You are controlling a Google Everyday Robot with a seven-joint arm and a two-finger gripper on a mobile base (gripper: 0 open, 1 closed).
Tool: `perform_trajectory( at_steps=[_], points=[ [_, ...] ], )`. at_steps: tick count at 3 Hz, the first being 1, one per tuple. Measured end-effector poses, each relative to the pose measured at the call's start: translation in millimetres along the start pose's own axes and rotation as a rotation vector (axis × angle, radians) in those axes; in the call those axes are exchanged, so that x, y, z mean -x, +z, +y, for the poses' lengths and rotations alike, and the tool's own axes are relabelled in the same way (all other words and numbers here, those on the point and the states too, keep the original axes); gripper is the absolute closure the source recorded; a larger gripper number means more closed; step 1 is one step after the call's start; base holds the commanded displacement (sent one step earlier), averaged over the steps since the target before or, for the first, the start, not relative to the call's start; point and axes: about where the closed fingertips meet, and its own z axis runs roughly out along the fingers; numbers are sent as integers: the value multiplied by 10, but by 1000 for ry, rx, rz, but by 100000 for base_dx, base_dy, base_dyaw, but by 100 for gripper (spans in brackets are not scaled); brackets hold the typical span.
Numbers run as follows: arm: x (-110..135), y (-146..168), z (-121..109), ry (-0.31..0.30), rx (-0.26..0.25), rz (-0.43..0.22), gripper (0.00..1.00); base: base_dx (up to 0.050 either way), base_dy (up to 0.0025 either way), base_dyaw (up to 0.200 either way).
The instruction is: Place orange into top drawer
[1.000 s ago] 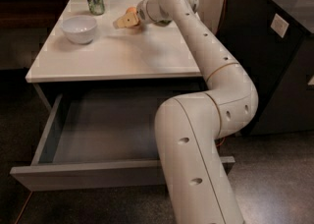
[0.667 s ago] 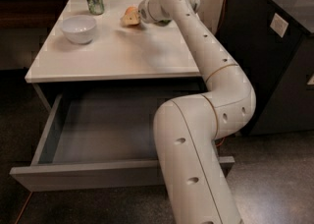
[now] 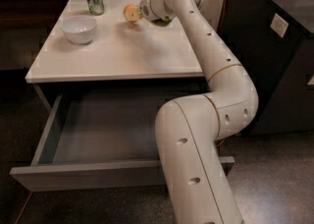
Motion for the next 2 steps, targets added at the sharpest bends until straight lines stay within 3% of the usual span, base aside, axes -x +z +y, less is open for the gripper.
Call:
perform_trajectory(
  at_steps=[1, 2],
  points=[
    [153, -167, 60, -26, 31, -31, 100, 0, 0, 0],
    [384, -633, 270, -55, 116, -87, 100, 0, 0, 0]
  ],
)
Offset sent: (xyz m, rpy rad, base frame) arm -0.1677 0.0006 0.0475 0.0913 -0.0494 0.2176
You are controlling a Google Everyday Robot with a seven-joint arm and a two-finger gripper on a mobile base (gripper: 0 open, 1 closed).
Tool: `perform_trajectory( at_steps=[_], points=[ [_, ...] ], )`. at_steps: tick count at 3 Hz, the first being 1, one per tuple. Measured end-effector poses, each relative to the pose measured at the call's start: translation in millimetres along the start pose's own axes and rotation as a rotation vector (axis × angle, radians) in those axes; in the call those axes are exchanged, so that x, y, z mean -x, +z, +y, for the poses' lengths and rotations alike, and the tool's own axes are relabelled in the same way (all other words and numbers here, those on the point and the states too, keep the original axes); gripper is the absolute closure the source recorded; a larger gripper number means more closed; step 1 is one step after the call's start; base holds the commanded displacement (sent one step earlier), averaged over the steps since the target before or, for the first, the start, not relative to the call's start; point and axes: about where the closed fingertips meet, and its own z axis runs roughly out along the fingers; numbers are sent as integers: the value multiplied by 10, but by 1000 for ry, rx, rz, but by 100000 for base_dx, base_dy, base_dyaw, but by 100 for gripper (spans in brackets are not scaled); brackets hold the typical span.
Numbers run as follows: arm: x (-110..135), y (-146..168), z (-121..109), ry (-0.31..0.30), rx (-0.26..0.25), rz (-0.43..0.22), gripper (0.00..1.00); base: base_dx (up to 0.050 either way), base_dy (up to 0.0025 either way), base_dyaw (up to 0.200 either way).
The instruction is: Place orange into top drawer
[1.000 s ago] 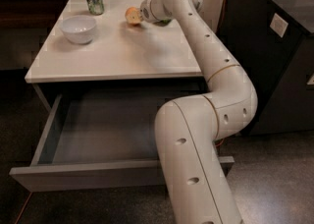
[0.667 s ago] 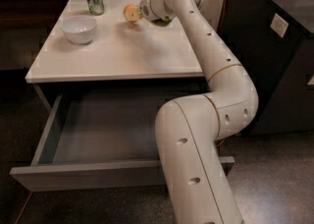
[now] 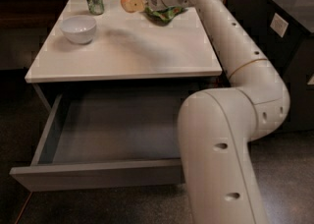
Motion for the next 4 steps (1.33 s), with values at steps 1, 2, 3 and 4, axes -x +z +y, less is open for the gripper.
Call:
perform_trajectory(
  at_steps=[1, 2, 3, 4],
  points=[
    [533, -671, 248, -42, 13, -116, 100, 0, 0, 0],
    [951, -1596, 568, -107, -11, -204, 100, 0, 0, 0],
    [618, -1832, 1375, -103, 107, -143, 100, 0, 0, 0],
    [-488, -1354, 2255, -42, 336, 97, 100, 0, 0, 0]
  ],
)
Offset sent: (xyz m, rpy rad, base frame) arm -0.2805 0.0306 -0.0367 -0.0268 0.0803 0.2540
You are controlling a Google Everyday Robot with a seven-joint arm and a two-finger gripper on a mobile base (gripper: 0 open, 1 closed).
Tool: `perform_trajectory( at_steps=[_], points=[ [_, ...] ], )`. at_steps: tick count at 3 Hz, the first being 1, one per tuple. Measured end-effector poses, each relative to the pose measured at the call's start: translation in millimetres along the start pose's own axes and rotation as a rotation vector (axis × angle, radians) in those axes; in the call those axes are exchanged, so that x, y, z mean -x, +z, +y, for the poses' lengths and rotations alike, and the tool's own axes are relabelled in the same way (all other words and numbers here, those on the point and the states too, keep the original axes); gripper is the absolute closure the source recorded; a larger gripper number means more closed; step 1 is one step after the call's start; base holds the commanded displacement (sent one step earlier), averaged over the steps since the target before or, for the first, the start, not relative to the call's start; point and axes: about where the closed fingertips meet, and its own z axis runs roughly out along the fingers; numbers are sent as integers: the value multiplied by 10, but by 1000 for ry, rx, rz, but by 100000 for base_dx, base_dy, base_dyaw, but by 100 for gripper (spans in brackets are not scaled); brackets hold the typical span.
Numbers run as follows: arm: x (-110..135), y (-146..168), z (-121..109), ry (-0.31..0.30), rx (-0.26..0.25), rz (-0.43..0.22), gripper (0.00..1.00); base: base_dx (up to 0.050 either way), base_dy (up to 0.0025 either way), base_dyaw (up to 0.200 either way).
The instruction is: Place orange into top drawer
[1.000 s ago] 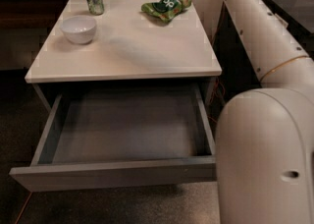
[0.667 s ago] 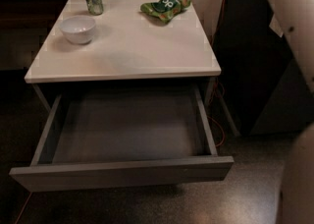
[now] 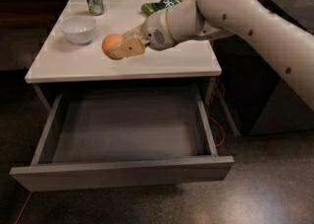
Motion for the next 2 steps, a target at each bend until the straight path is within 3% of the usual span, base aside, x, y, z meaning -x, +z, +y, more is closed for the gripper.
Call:
perform_trajectory(
  at_steps=[1, 2],
  points=[
    [-519, 382, 409, 46, 137, 118, 100, 0, 0, 0],
    [-518, 383, 410, 46, 137, 118, 100, 0, 0, 0]
  ],
)
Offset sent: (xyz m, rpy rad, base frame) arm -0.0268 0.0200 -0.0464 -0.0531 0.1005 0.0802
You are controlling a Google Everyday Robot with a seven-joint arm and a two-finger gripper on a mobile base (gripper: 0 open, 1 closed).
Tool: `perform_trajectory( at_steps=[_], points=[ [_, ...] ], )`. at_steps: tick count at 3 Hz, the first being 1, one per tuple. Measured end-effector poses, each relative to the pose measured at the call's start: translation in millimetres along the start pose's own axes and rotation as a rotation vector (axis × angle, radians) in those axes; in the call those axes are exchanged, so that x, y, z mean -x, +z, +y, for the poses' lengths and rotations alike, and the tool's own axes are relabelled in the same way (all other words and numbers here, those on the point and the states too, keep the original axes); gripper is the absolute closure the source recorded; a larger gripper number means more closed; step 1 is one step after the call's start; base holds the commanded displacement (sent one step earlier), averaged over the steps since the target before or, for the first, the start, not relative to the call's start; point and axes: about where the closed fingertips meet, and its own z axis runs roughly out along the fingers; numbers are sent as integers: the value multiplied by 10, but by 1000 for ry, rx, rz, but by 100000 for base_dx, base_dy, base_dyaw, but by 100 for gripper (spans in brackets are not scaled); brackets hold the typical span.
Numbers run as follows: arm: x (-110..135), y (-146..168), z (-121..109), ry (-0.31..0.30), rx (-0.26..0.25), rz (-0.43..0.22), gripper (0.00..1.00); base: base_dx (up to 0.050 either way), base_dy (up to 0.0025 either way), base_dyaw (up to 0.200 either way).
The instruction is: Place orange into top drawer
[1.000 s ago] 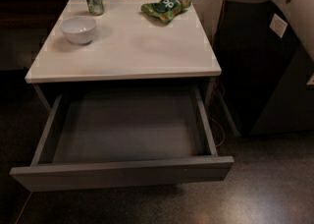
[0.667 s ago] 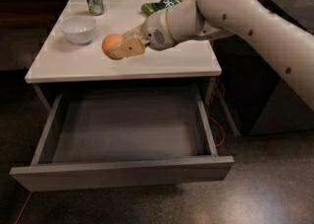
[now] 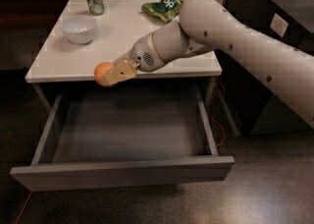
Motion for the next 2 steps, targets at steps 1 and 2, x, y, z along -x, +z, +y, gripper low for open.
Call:
perform_trajectory(
  at_steps=[1, 2],
  points=[
    [-45, 34, 107, -23, 15, 23, 100, 0, 0, 0],
    [-288, 98, 257, -39, 31, 74, 100, 0, 0, 0]
  ],
)
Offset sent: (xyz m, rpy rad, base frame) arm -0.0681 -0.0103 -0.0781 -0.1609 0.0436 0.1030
